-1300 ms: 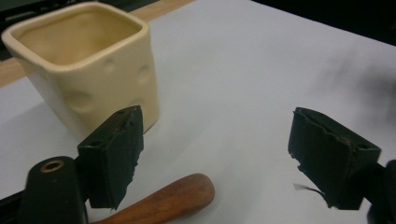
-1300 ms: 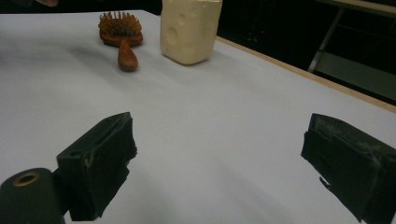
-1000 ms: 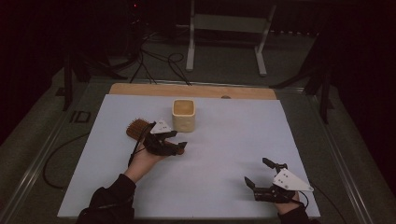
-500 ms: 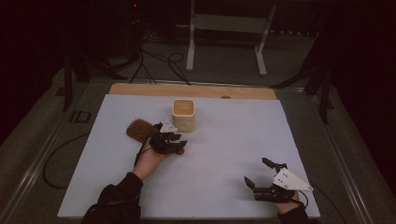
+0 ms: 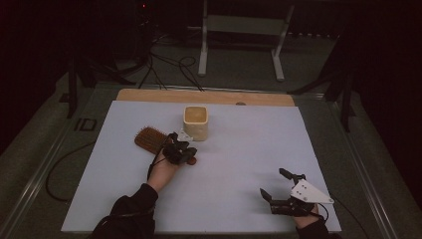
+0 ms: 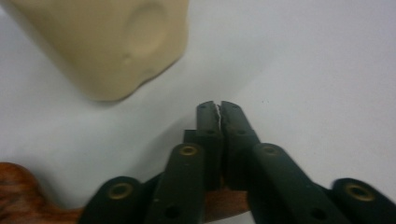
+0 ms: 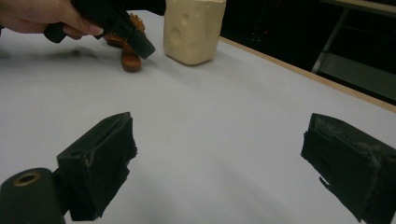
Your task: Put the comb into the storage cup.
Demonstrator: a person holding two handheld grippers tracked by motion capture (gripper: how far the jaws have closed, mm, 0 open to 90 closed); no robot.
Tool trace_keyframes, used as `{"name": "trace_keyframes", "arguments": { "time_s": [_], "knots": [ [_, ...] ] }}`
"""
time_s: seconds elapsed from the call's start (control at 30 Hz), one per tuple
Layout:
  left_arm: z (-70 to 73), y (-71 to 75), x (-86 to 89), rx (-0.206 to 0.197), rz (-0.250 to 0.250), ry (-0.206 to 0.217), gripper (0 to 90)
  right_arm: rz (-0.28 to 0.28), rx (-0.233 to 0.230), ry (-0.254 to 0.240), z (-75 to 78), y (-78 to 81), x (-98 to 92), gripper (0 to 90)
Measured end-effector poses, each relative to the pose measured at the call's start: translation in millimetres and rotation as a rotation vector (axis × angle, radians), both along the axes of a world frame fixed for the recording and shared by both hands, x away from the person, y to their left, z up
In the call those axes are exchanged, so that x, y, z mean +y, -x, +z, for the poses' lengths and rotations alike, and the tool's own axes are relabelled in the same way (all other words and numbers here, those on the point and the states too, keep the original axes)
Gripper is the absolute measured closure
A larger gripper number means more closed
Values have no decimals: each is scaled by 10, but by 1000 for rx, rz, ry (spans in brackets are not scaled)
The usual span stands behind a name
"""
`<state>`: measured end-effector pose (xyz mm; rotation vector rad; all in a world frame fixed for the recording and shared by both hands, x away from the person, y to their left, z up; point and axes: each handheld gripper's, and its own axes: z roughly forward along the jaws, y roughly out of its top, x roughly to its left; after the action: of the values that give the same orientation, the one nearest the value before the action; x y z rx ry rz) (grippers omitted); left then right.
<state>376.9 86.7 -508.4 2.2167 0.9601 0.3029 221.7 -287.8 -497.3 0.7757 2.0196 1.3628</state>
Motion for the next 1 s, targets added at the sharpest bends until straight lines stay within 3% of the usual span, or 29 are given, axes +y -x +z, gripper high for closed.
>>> {"name": "trace_keyframes", "arguments": {
  "time_s": [0.37,1.0],
  "knots": [
    [-45,-7,-10,38,10,-27,900,0,-2,0,4,0,3,84],
    [-48,334,350,81,43,-9,900,1,3,-1,4,-6,10,84]
  ]
}}
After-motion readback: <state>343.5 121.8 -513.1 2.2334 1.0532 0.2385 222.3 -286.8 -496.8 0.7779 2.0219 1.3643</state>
